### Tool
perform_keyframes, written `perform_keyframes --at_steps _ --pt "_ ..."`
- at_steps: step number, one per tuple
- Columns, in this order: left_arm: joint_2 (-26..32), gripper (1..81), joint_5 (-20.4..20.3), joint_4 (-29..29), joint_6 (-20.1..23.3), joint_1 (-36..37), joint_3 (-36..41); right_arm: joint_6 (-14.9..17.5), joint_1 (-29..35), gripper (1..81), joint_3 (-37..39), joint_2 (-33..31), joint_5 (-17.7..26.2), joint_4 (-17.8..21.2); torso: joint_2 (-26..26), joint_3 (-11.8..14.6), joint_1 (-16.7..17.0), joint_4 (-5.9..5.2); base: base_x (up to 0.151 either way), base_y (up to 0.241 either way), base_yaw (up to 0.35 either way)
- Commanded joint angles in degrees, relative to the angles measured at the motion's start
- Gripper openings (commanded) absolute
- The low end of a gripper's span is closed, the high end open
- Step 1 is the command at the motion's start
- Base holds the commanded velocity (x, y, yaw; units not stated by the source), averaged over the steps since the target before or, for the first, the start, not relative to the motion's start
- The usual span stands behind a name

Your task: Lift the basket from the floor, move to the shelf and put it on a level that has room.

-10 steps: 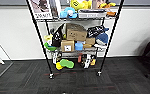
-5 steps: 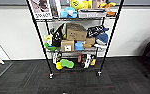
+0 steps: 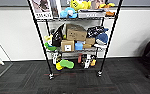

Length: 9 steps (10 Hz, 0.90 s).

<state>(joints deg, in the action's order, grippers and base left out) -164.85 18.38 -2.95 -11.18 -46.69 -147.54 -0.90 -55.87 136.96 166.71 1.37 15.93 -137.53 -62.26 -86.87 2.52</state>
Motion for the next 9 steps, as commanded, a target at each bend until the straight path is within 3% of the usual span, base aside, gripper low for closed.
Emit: perform_keyframes --at_steps 1,5,9 --pt "0.92 81.1 0.79 0.4 -0.25 6.57 -0.38 -0.06 5.98 81.1 -2.06 0.14 1.8 2.34 0.37 0.0 0.24 0.0 0.0 0.0 0.0" --pt "1.71 81.1 1.66 -1.44 -0.25 6.56 0.41 -0.06 5.37 81.1 -3.55 -0.2 0.13 5.33 -2.07 0.0 -1.25 0.0 0.0 0.0 0.0" --pt "7.51 81.1 2.27 -2.85 -0.33 6.74 9.1 -0.06 5.19 81.1 -9.96 -3.9 0.13 5.6 -2.07 0.0 -1.2 0.0 0.0 0.0 0.0"
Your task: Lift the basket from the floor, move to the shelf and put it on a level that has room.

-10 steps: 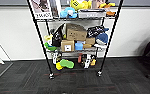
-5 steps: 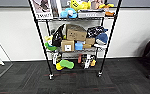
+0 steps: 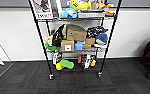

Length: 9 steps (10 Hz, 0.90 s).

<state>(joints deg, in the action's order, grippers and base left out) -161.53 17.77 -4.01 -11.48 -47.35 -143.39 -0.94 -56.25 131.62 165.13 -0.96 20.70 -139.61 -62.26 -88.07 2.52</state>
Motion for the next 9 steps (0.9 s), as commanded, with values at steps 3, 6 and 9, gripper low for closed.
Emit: perform_keyframes --at_steps 3,6,9 --pt "4.89 81.1 2.97 -1.79 -0.03 7.4 5.22 -0.03 5.31 81.1 -6.21 -3.56 2.46 1.19 0.0 0.0 0.0 0.0 0.0 0.0 0.0" --pt "4.19 81.1 2.97 -1.53 -0.03 7.84 5.22 -0.03 5.39 81.1 -6.56 -3.65 2.46 1.19 0.0 0.0 0.0 0.0 0.0 0.0 0.0" --pt "2.43 81.1 2.18 -1.0 0.5 8.36 3.02 -0.03 5.39 81.1 -6.83 -3.65 2.46 1.18 0.0 0.0 0.0 0.0 0.0 0.0 0.0"
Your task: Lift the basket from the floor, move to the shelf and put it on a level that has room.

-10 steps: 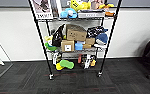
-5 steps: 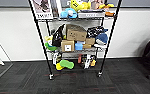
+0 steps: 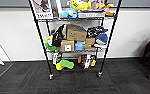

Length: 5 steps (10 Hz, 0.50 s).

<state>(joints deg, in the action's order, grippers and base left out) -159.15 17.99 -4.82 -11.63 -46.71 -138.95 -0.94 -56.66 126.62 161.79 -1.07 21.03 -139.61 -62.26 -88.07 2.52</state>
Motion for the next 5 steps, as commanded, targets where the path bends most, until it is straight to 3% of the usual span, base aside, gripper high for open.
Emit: perform_keyframes --at_steps 1,2,5 --pt "-0.65 81.1 1.87 -0.11 0.82 7.81 -2.73 -0.03 5.81 81.1 -1.92 -0.31 2.48 0.77 0.0 0.0 0.0 0.0 0.0 0.0 0.0" --pt "-1.0 1.0 1.52 -0.11 0.82 7.73 -3.26 -0.03 5.72 1.0 -2.09 -0.31 1.96 0.86 -0.02 0.0 0.0 0.0 0.0 0.0 0.0" --pt "-1.26 1.0 1.52 0.33 0.82 7.73 -3.0 -0.03 5.98 1.0 -2.44 -0.31 1.86 0.86 -0.02 0.0 0.0 0.0 0.0 0.0 0.0"
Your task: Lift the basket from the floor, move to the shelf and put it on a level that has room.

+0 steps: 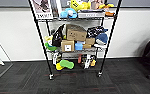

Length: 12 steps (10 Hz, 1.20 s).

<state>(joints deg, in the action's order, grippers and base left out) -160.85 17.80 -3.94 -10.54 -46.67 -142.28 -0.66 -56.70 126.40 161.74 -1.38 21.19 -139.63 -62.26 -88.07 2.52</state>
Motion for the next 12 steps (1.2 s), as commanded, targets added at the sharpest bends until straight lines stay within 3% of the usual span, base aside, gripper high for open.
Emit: perform_keyframes --at_steps 1,4,7,8,12 --pt "0.62 1.0 2.33 -0.72 -0.27 7.68 1.03 -0.31 6.02 1.0 -2.31 -0.26 2.16 0.79 0.0 0.0 0.0 0.0 0.0 0.0 0.0" --pt "5.7 1.0 4.0 -1.07 -0.88 7.25 10.14 -0.31 5.84 1.0 -6.34 -2.36 1.12 0.69 0.02 0.0 0.0 0.0 0.0 0.0 0.0" --pt "10.63 1.0 3.21 -1.07 -1.05 6.28 18.87 -0.31 6.2 1.0 -8.29 -3.68 0.5 0.7 0.02 0.0 0.0 0.0 0.0 0.0 0.0" --pt "10.81 1.0 3.21 -1.16 -1.06 6.1 18.96 -0.31 6.37 1.0 -8.55 -3.94 0.5 0.79 5.75 0.0 3.69 0.0 0.0 0.0 0.0" --pt "11.52 1.0 3.12 -1.42 -0.97 5.49 20.9 -1.8 7.07 1.0 -11.89 -6.67 0.59 0.35 10.23 -0.02 6.51 0.0 0.0 0.0 0.0"
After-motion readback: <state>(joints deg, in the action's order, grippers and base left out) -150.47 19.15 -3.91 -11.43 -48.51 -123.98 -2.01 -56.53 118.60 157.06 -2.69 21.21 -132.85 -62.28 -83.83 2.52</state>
